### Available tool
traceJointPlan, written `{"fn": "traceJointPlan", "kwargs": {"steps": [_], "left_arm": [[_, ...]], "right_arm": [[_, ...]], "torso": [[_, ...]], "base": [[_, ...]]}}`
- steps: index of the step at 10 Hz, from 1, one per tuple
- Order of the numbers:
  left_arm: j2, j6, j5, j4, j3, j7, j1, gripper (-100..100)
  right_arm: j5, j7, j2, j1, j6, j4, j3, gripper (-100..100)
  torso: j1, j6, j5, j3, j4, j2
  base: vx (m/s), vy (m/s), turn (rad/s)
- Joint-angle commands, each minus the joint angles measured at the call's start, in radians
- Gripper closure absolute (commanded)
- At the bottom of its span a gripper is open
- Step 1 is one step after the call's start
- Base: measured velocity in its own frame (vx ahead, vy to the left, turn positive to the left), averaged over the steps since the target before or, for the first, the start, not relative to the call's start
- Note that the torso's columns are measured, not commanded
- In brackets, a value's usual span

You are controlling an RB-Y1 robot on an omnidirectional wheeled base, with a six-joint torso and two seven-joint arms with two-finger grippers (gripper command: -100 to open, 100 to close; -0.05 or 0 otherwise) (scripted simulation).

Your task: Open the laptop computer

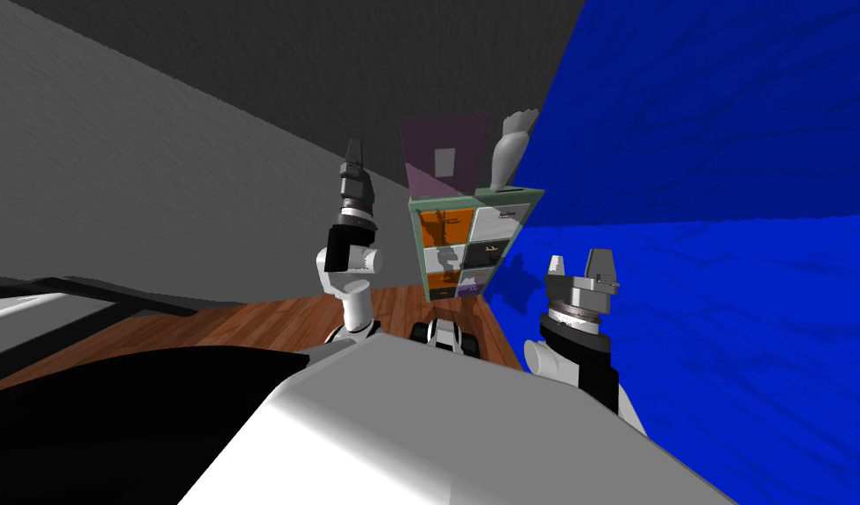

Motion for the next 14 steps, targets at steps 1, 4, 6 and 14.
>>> {"fn": "traceJointPlan", "kwargs": {"steps": [1, 4, 6, 14], "left_arm": [[0.000, 0.074, -0.012, -0.001, 0.012, -0.030, -0.058, -100], [-0.002, 0.150, -0.023, -0.002, 0.021, -0.056, -0.124, -100], [-0.002, 0.202, -0.023, -0.002, 0.021, -0.056, -0.143, -100], [-0.012, 0.429, -0.057, 0.000, 0.048, -0.136, -0.338, -100]], "right_arm": [[0.000, 0.000, 0.000, 0.000, 0.000, 0.000, 0.000, 0], [0.000, 0.000, 0.000, 0.000, 0.000, 0.000, 0.000, 0], [0.000, 0.000, 0.000, 0.000, 0.000, 0.000, 0.000, 0], [0.000, 0.000, 0.000, 0.000, 0.000, 0.000, 0.000, 0]], "torso": [[0.000, 0.000, 0.000, 0.001, 0.000, 0.002], [0.000, 0.000, 0.000, 0.001, 0.000, 0.001], [0.000, 0.000, 0.000, 0.000, 0.000, 0.000], [0.000, 0.000, 0.000, 0.000, 0.000, 0.000]], "base": [[0.042, -0.017, 0.052], [0.044, -0.011, 0.026], [0.044, -0.009, 0.011], [0.047, -0.014, 0.028]]}}
